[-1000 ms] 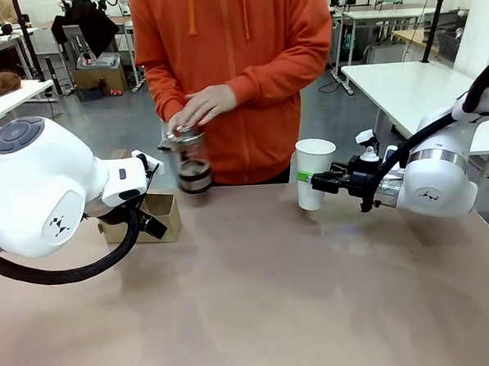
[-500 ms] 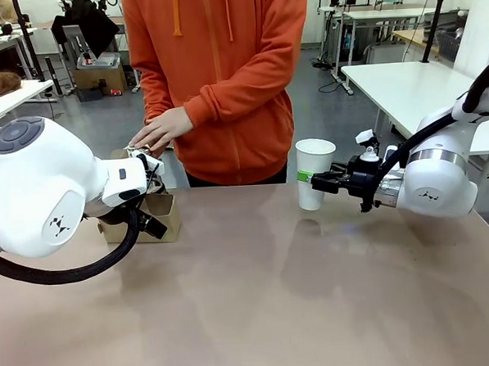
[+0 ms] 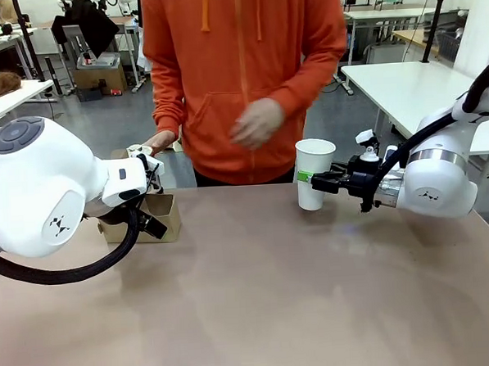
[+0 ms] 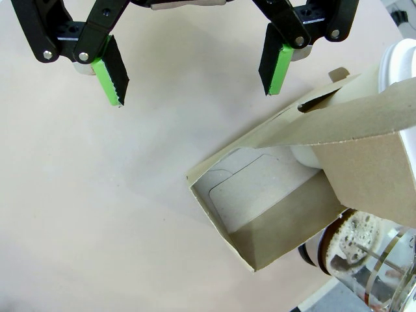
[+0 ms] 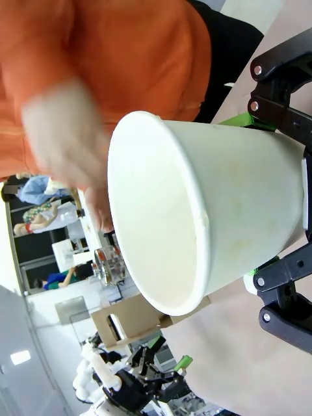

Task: Pour a drink into a cup and package it in a carrier.
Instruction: When a person places the Paper Cup Lid on the 600 ml Paper Cup , lift the 600 ml Paper Cup.

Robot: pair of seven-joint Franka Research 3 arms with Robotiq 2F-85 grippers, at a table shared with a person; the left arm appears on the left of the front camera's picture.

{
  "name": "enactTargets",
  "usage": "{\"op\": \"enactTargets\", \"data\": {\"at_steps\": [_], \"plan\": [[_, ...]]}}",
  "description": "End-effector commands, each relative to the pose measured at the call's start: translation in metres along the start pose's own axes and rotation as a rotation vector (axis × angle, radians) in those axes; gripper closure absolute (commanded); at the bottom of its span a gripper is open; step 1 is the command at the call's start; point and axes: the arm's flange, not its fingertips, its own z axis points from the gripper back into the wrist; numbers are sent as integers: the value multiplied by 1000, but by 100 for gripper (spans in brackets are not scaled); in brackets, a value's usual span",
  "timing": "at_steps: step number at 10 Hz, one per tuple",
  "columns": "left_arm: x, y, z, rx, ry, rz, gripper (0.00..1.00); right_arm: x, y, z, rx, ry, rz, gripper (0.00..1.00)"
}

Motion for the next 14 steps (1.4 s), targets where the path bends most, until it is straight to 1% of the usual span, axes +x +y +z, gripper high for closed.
{"op": "enactTargets", "data": {"at_steps": [1,14], "plan": [[0,0,0,-1,-1,1,0,1,1,0,3,-9,0,20],[0,0,0,-1,-1,1,0,1,1,0,3,-9,0,20]]}}
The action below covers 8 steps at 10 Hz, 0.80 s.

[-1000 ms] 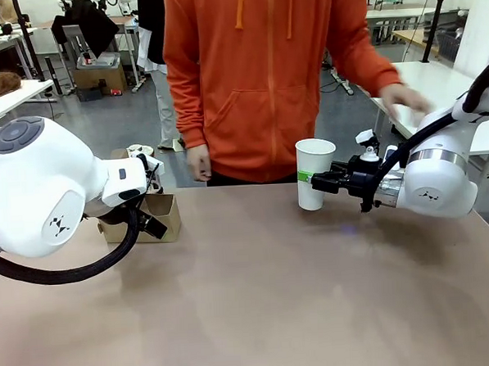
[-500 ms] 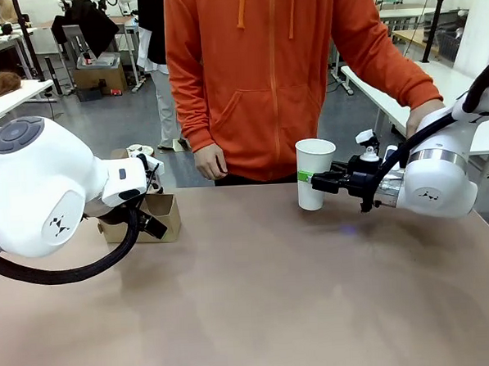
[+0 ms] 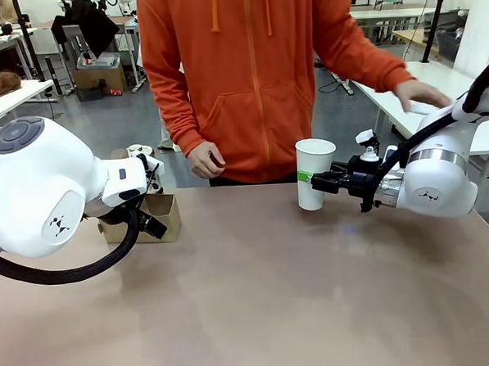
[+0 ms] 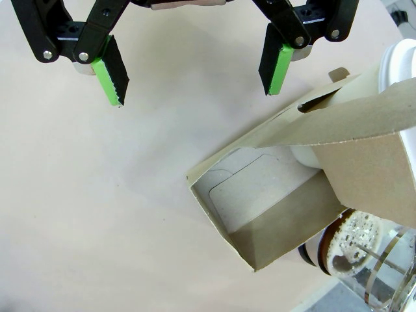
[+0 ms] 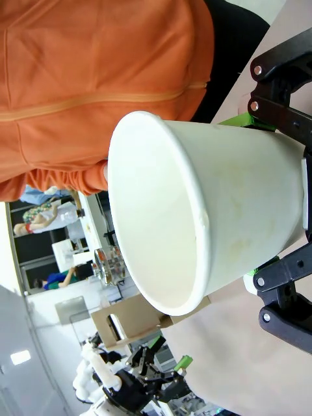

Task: Pour a drink into a cup and package it in a carrier.
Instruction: When a person places the Paper Cup Lid on the 600 ml Paper Cup , lift the 600 ml Paper Cup.

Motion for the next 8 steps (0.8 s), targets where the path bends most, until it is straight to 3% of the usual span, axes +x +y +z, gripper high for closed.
{"op": "enactTargets", "data": {"at_steps": [1,8], "plan": [[0,0,0,-1,-1,1,0,1,1,0,3,-9,0,20],[0,0,0,-1,-1,1,0,1,1,0,3,-9,0,20]]}}
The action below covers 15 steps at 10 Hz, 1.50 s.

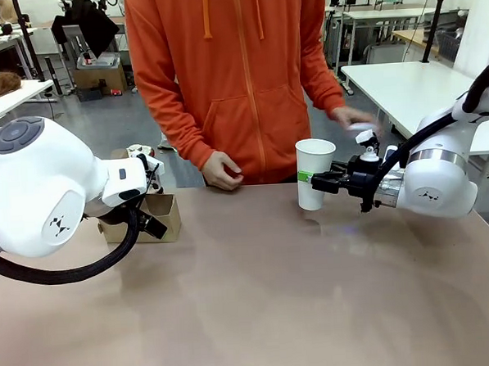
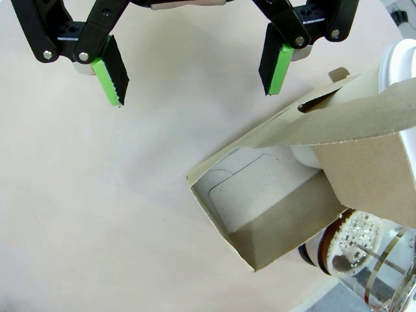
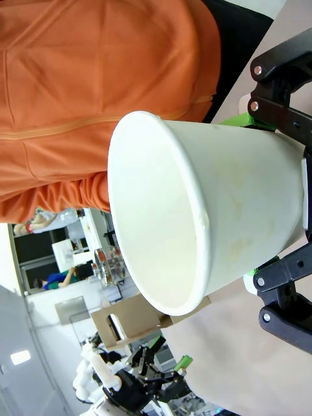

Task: Pour a drink into a cup and package it in a carrier.
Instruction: When a person places the Paper Cup Lid on the 600 ml Paper Cup , lift the 600 ml Paper Cup.

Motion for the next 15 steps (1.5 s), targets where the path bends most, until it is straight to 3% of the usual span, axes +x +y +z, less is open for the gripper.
{"op": "enactTargets", "data": {"at_steps": [1,15], "plan": [[0,0,0,-1,-1,1,0,1,1,0,3,-9,0,20],[0,0,0,-1,-1,1,0,1,1,0,3,-9,0,20]]}}
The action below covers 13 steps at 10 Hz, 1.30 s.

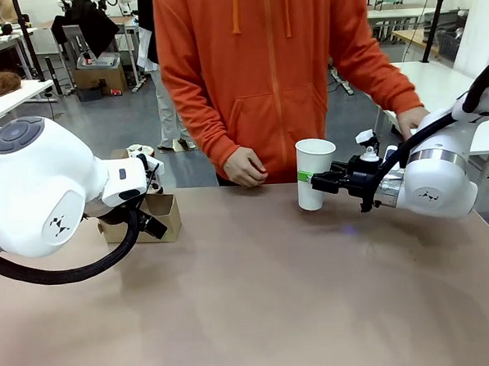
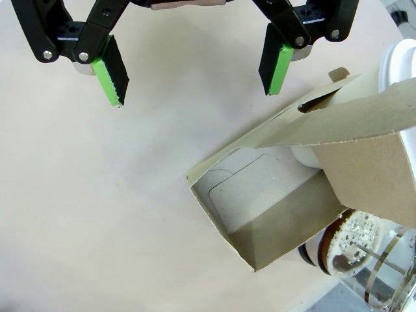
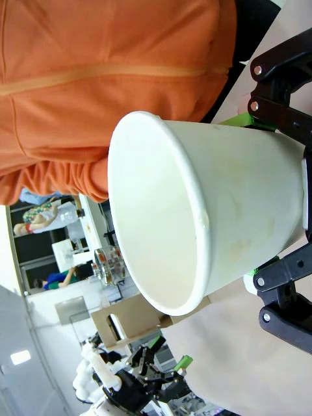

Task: Pour a drink into a cup and package it in a carrier.
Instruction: When a person places the Paper Cup Lid on the 600 ml Paper Cup , lift the 600 ml Paper Cup.

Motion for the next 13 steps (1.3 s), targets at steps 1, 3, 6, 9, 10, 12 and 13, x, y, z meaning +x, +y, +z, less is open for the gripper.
{"op": "enactTargets", "data": {"at_steps": [1,3,6,9,10,12,13], "plan": [[0,0,0,-1,-1,1,0,1,1,0,3,-9,0,20],[0,0,0,-1,-1,1,0,1,1,0,3,-9,0,20],[0,0,0,-1,-1,1,0,1,1,0,3,-9,0,20],[0,0,0,-1,-1,1,0,1,1,0,3,-9,0,20],[0,0,0,-1,-1,1,0,1,1,0,3,-9,0,20],[0,0,0,-1,-1,1,0,1,1,0,3,-9,0,20],[0,0,0,-1,-1,1,0,1,1,0,3,-9,0,20]]}}
